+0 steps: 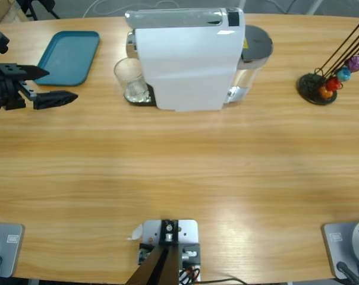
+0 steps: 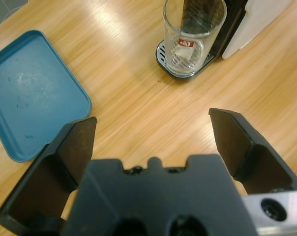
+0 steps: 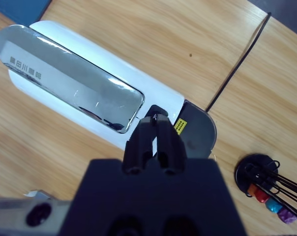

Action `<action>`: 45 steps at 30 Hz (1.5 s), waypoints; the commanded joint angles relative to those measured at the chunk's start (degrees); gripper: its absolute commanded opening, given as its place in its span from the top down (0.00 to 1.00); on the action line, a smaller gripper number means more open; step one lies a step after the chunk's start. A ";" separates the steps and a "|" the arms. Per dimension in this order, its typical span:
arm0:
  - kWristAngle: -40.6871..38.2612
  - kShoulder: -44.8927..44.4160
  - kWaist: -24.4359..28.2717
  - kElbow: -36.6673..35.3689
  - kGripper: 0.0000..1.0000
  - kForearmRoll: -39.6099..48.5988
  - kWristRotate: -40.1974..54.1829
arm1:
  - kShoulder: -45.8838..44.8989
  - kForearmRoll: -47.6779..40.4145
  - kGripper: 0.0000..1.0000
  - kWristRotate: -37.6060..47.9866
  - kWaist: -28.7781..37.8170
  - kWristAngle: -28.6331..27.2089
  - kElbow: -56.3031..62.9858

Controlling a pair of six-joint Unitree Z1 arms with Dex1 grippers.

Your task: Pour coffee

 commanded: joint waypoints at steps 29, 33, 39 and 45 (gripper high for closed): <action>-0.14 3.39 -0.56 1.09 0.00 -1.38 0.30 | 3.94 -1.51 1.00 -0.95 -0.37 0.48 4.02; -0.23 3.39 -0.56 1.27 0.00 -1.38 0.30 | 4.16 -1.94 1.00 -1.03 -0.37 0.49 4.93; -0.32 3.64 -0.61 1.27 0.00 -1.44 0.21 | 4.28 -2.04 1.00 -1.12 -0.37 0.30 5.30; -0.32 3.64 -0.65 1.32 0.00 -1.47 0.21 | 4.07 -2.94 1.00 -1.12 -0.37 0.72 8.01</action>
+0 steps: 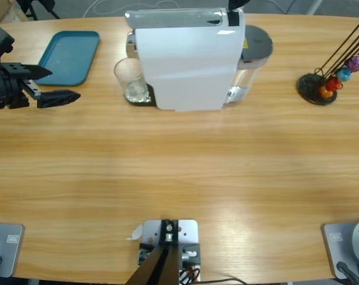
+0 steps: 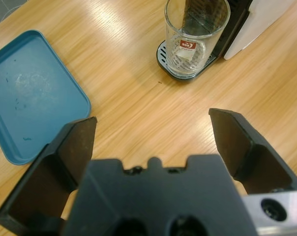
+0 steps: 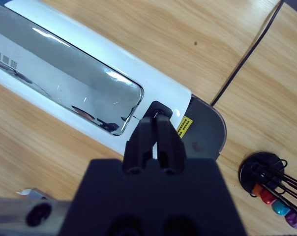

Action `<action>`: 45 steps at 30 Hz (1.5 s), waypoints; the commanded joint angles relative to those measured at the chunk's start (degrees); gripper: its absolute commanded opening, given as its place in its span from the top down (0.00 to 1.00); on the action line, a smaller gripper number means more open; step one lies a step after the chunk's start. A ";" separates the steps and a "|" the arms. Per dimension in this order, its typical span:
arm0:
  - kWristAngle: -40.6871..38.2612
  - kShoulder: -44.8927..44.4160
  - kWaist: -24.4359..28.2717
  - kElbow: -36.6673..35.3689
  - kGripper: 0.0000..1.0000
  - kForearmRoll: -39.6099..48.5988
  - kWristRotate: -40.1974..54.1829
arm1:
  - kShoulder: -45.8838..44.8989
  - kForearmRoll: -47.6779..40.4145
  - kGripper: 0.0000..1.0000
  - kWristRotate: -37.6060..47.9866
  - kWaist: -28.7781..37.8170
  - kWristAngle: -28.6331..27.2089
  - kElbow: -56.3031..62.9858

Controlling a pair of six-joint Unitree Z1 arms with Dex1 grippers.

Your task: Pour coffee

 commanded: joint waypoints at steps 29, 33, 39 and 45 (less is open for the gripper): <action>0.12 0.06 -1.79 0.76 0.00 -0.72 -0.40 | -2.99 1.52 0.00 2.93 0.33 1.09 0.09; 0.12 -0.09 -1.91 1.04 0.00 -0.72 -0.54 | -2.43 2.15 0.00 3.43 0.33 2.06 -0.45; 0.12 0.06 -2.05 1.30 0.00 -0.72 -0.75 | -1.92 4.08 0.00 4.11 0.33 2.06 -1.08; -0.12 -0.01 -2.05 1.08 0.00 -0.72 -0.58 | -3.17 5.65 0.00 4.11 0.33 2.09 -1.72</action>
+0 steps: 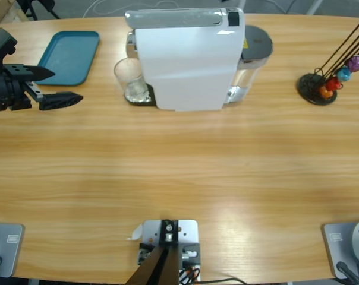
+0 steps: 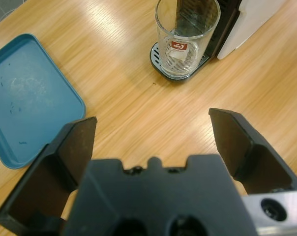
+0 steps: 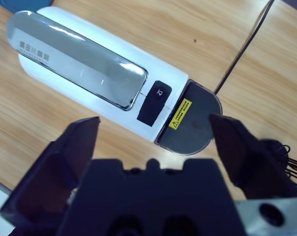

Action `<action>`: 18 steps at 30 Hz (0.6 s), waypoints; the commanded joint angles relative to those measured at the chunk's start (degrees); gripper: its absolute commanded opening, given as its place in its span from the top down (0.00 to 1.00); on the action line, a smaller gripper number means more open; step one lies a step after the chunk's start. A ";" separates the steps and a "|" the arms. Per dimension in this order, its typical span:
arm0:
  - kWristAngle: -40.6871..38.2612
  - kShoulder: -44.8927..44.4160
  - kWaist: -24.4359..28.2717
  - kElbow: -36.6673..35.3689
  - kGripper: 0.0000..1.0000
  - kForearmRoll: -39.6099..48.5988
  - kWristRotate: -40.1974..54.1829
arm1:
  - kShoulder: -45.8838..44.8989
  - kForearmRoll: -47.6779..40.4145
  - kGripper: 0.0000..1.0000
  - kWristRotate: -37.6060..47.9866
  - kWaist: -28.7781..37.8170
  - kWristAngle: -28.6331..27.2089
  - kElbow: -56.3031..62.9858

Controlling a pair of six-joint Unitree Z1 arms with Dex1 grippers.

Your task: Pour coffee

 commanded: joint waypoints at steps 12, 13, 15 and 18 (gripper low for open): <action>-1.65 -1.51 -0.75 0.97 0.00 -0.69 -0.45 | -29.57 -8.31 0.00 2.97 3.80 3.97 33.41; -1.90 -1.58 -0.88 1.08 0.00 -0.62 -0.45 | -32.06 -11.76 0.00 2.85 4.04 3.84 38.38; -1.90 -2.47 -1.00 1.36 0.00 -0.08 -0.54 | -36.48 -21.67 0.00 -0.05 4.15 2.91 49.52; -2.90 -4.67 -1.00 1.83 0.00 0.61 -1.43 | -41.77 -37.28 0.00 -4.50 4.18 1.50 65.33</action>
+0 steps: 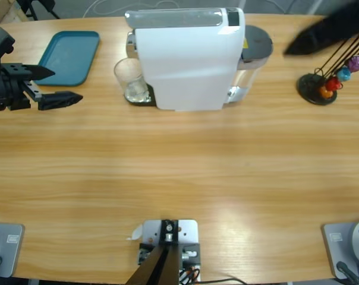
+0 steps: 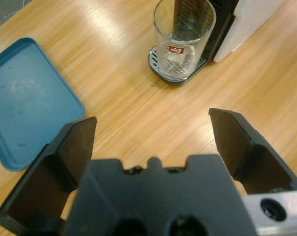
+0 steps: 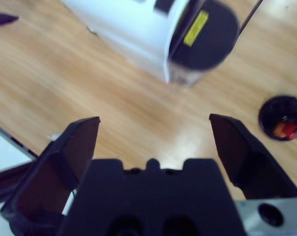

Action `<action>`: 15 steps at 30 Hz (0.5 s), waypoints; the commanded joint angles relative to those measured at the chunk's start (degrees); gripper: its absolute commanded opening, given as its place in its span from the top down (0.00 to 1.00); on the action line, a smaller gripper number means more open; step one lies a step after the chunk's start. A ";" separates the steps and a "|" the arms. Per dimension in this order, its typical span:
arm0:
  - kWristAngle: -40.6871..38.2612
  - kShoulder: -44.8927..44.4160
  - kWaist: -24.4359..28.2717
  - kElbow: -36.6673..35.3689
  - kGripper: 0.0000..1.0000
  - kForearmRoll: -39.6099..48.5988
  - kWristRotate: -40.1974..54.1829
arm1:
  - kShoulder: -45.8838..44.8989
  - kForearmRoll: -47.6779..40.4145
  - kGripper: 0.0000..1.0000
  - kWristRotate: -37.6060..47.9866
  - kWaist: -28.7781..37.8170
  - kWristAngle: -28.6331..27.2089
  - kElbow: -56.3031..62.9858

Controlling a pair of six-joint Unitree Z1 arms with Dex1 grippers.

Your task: Pour coffee

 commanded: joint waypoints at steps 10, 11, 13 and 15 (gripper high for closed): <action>-4.84 -11.63 -0.93 2.08 0.00 3.00 -7.34 | -18.18 -30.80 0.00 -13.55 0.97 -7.74 37.05; -4.65 -12.07 -0.93 2.47 0.00 3.13 -7.39 | -19.31 -31.91 0.00 -14.60 0.97 -7.79 37.41; -5.32 -12.83 -0.93 3.98 0.00 3.16 -7.45 | -21.35 -36.04 0.00 -14.74 0.57 -8.53 40.17; -5.32 -14.88 -0.93 5.81 0.00 3.16 -8.82 | -21.94 -37.92 0.00 -14.60 -0.03 -8.78 41.55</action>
